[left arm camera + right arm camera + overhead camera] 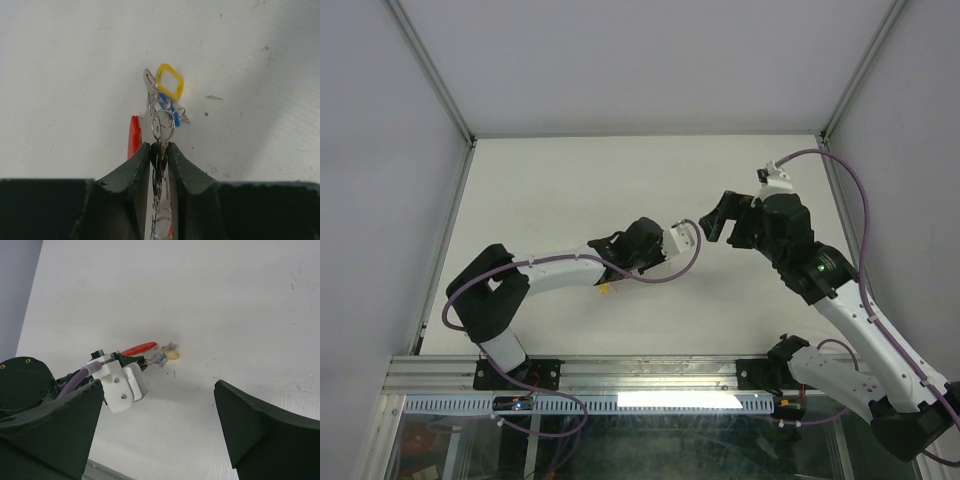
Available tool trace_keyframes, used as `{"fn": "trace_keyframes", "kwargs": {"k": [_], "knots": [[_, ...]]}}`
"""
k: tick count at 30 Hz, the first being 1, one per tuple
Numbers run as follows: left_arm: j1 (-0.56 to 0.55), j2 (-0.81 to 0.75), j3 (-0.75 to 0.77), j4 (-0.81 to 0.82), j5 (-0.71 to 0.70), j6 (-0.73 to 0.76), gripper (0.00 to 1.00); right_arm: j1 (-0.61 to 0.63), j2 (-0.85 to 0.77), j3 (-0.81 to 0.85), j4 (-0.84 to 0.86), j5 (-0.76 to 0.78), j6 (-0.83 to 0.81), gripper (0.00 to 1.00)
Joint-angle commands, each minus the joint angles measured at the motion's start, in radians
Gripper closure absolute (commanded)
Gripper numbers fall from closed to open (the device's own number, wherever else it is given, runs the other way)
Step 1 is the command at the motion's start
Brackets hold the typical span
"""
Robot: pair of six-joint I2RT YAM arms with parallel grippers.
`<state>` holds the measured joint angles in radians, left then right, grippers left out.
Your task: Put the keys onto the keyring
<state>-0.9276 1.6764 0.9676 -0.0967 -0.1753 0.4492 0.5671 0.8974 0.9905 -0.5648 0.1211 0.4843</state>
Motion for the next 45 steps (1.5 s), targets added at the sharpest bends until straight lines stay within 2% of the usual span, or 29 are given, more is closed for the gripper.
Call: {"fn": "trace_keyframes", "kwargs": {"k": [1,2,5,9,13,17,21,24,31,35,40,45], "knots": [[-0.003,-0.013,0.068,-0.005,0.055,-0.035,0.75,-0.001,-0.078,-0.020,-0.010,0.065,-0.020,0.02],[-0.003,-0.028,0.067,-0.004,0.066,-0.051,0.65,0.000,-0.093,-0.031,-0.010,0.079,-0.023,0.00],[-0.003,-0.098,0.041,0.017,0.096,-0.103,0.52,0.000,-0.136,-0.057,-0.006,0.106,-0.041,0.00],[-0.002,-0.227,-0.018,0.064,0.106,-0.202,0.40,0.000,-0.188,-0.075,-0.001,0.113,-0.075,0.00],[0.003,-0.403,-0.078,0.085,-0.014,-0.375,0.22,-0.001,-0.228,-0.057,-0.011,0.079,-0.125,0.00],[0.045,-0.524,-0.062,-0.048,-0.062,-0.558,0.12,-0.001,-0.255,-0.028,-0.036,0.022,-0.148,0.00],[0.154,-0.604,-0.031,-0.241,0.022,-0.726,0.07,0.000,-0.333,-0.040,-0.026,0.005,-0.151,0.00],[0.260,-0.703,-0.068,-0.291,0.105,-0.816,0.06,0.000,-0.413,-0.078,0.020,0.036,-0.140,0.00],[0.537,-0.895,-0.100,-0.436,0.091,-0.857,0.04,-0.001,-0.358,0.012,-0.148,0.031,-0.161,0.00],[0.541,-1.024,-0.098,-0.483,0.019,-0.834,0.01,0.000,-0.381,0.017,-0.164,0.020,-0.203,0.00],[0.541,-1.211,-0.156,-0.489,-0.043,-0.784,0.01,0.000,-0.429,-0.018,-0.185,0.077,-0.231,0.00],[0.541,-1.303,-0.240,-0.496,-0.119,-0.781,0.01,0.000,-0.463,-0.076,-0.180,0.074,-0.242,0.00]]}}
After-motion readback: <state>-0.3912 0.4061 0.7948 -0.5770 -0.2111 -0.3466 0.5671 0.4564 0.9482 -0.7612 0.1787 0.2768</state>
